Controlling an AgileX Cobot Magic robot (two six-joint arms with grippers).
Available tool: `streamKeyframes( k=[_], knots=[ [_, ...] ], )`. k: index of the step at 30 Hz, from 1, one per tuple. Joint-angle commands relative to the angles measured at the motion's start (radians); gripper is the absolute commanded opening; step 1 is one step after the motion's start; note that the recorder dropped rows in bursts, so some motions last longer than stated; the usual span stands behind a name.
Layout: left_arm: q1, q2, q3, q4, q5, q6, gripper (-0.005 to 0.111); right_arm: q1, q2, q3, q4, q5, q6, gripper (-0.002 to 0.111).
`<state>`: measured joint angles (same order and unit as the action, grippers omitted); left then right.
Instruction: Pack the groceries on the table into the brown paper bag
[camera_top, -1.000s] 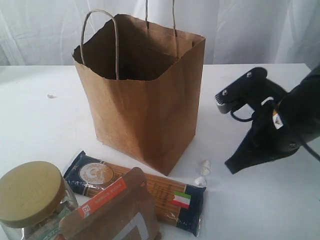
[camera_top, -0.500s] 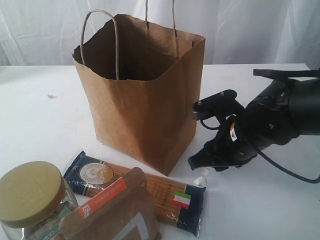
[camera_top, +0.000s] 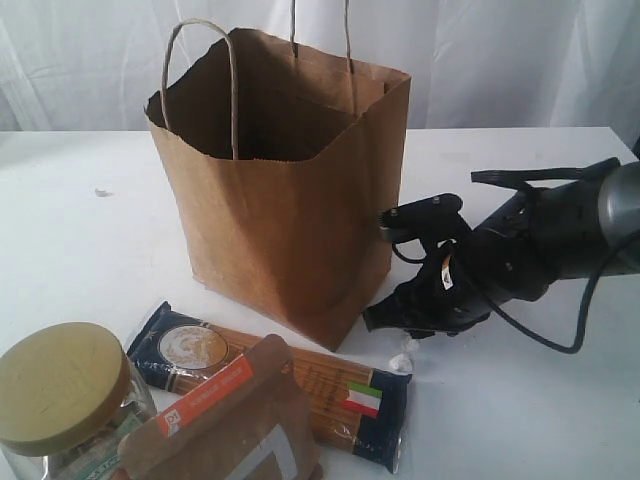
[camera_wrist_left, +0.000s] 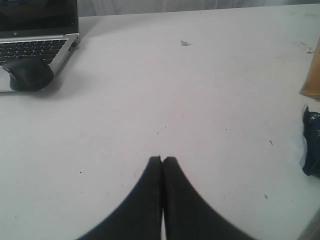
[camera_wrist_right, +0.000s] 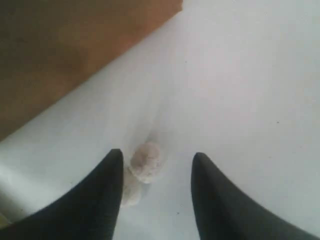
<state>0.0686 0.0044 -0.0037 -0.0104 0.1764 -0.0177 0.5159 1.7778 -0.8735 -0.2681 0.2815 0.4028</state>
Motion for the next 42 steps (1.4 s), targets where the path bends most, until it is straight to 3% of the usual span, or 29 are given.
streamKeyframes(
  k=[1,10,18,29,35,42],
  knots=[
    [0.001,-0.004,0.004,-0.007,-0.005,-0.001,0.000,-0.016,0.011,-0.002,0.009,-0.035,0.010,0.041],
    [0.001,-0.004,0.004,-0.007,-0.005,-0.001,0.000,-0.016,0.052,-0.002,0.009,-0.056,-0.014,0.041],
    [0.001,-0.004,0.004,-0.007,-0.005,-0.001,0.000,-0.016,0.048,-0.002,0.007,-0.035,-0.014,0.000],
    [0.001,-0.004,0.004,-0.007,-0.005,-0.001,0.000,-0.016,-0.206,0.060,0.046,0.202,-0.057,0.000],
    [0.001,-0.004,0.004,-0.007,-0.005,-0.001,0.000,-0.016,-0.494,0.164,0.268,0.265,-0.267,0.000],
    [0.001,-0.004,0.004,-0.007,-0.005,-0.001,0.000,-0.016,-0.806,0.113,0.752,0.380,-0.630,0.000]
  ],
)
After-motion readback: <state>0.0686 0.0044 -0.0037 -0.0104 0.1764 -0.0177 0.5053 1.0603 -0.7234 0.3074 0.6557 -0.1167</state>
